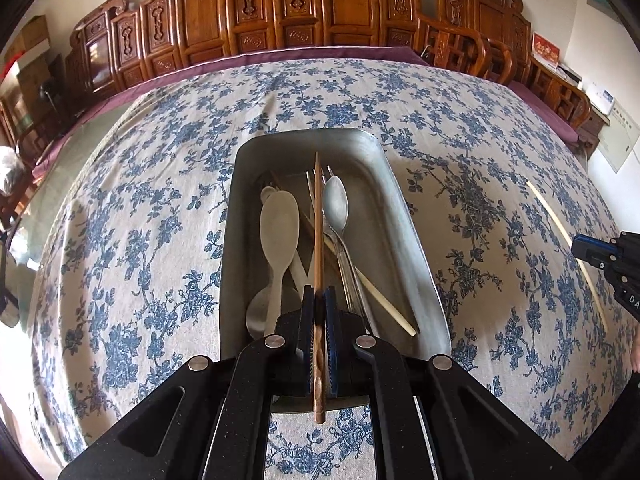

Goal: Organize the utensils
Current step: 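Lower the chopstick into the tray with the left tool while the right tool holds its own, then open the left tool while the right tool lowers its chopstick into the tray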

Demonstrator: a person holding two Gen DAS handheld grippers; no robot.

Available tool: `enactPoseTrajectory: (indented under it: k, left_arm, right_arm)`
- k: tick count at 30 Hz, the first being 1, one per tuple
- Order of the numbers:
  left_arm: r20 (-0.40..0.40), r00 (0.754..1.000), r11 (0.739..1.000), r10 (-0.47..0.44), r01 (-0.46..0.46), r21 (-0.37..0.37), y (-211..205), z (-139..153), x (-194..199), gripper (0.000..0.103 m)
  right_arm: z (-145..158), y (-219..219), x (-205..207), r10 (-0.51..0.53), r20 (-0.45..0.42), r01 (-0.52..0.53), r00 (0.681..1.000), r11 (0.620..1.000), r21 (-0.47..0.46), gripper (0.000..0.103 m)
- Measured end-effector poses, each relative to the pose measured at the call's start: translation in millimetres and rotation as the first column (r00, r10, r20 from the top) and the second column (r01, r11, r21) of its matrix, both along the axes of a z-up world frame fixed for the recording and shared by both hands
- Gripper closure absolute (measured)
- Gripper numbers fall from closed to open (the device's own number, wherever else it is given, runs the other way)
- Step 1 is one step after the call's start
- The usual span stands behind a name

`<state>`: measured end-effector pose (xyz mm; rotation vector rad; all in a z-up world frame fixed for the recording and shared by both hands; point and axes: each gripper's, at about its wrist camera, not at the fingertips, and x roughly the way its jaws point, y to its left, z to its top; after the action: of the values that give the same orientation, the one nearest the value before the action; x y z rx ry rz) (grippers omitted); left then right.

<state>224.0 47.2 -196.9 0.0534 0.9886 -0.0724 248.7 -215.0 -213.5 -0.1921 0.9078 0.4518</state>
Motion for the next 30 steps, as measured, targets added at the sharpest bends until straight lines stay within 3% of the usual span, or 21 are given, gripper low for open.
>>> enactPoseTrajectory:
  k: [12,20,30]
  left_arm:
    - [0.032,0.999,1.0,-0.003,0.004,-0.027,10.0,4.3,0.3,0.099]
    - [0.032,0.999,0.995,0.002,0.001,-0.098,25.5,9.7,8.5,0.098]
    - [0.048,0.999,0.992,0.025,-0.019,-0.125,39.4,17.3,10.8,0.097]
  right_arm:
    - [8.9,26.5,-3.8,0.02,-0.002,-0.02,1.0,1.0,-0.023,0.098]
    - [21.8,43.5,-5.1,0.041,0.01,-0.041,0.999,0.998,-0.042,0.098]
    - [27.5,60.9,-7.0,0.066,0.011,-0.065,0.998,0.997,-0.051,0.098]
